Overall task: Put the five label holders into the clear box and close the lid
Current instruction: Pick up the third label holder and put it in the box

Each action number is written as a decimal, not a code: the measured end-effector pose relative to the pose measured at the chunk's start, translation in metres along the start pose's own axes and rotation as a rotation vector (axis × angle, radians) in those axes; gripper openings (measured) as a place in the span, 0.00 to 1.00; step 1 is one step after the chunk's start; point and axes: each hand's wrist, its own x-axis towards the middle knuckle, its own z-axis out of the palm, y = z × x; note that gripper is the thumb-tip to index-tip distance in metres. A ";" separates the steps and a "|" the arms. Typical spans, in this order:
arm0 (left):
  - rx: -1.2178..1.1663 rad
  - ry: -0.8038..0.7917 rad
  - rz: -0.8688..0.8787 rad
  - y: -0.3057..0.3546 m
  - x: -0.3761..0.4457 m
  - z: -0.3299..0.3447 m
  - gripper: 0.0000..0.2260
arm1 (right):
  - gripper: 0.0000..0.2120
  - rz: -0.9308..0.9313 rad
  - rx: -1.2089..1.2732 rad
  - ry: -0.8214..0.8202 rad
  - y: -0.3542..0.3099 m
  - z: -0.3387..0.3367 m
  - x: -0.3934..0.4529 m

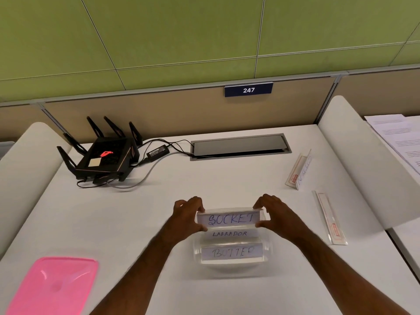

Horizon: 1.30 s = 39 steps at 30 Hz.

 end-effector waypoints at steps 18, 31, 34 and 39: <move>0.168 -0.047 0.069 0.005 -0.002 0.016 0.16 | 0.15 -0.079 -0.262 -0.031 0.007 0.016 -0.005; 0.476 -0.062 0.182 0.017 0.002 0.023 0.07 | 0.05 -0.094 -0.582 -0.137 0.006 0.028 0.006; 0.601 -0.091 0.237 0.017 0.007 0.025 0.06 | 0.06 -0.061 -0.632 -0.165 0.003 0.031 0.007; 0.715 -0.149 0.257 0.011 0.015 0.035 0.06 | 0.06 -0.006 -0.606 -0.196 0.004 0.039 0.010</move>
